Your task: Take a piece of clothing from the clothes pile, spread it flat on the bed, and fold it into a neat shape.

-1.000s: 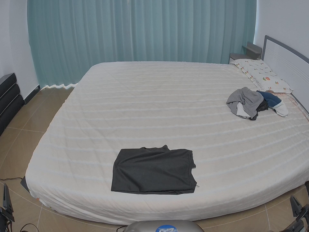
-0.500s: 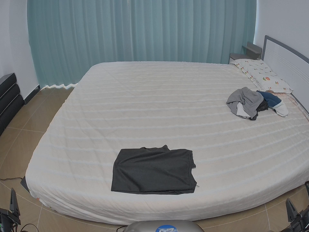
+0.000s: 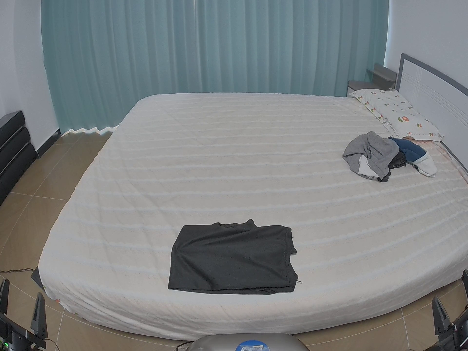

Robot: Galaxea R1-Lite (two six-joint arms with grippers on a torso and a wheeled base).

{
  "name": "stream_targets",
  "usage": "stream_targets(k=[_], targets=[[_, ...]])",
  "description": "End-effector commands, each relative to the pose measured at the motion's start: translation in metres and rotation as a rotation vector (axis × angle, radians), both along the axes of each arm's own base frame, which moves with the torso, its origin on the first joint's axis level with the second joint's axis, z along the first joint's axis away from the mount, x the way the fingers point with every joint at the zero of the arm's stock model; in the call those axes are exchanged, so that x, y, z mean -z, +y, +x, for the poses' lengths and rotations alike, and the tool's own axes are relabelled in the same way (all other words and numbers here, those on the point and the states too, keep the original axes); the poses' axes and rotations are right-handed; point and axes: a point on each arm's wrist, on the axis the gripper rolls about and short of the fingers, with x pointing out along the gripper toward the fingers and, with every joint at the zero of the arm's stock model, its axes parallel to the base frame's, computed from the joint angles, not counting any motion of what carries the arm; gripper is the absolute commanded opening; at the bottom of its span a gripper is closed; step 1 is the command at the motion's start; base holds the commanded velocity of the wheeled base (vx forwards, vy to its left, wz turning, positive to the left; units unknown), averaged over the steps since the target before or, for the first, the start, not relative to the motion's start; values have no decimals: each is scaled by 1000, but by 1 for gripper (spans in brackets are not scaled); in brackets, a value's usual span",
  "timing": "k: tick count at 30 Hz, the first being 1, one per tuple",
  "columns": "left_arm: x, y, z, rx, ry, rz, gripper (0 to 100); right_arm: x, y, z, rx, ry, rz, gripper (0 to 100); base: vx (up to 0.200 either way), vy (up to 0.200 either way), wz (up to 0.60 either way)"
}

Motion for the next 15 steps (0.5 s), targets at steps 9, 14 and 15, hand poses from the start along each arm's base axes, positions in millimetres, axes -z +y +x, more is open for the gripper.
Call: stream_targets(k=[9, 14, 15], targets=[[6, -4, 1, 164, 10, 2, 100, 3, 0, 0, 13, -5, -15, 100, 0, 0, 0], [7, -5, 0, 207, 22, -43, 100, -10, 0, -2, 13, -160, -159, 100, 0, 0, 0], [6, -5, 0, 207, 20, -50, 100, -10, 1, -2, -28, -160, -164, 100, 0, 0, 0]])
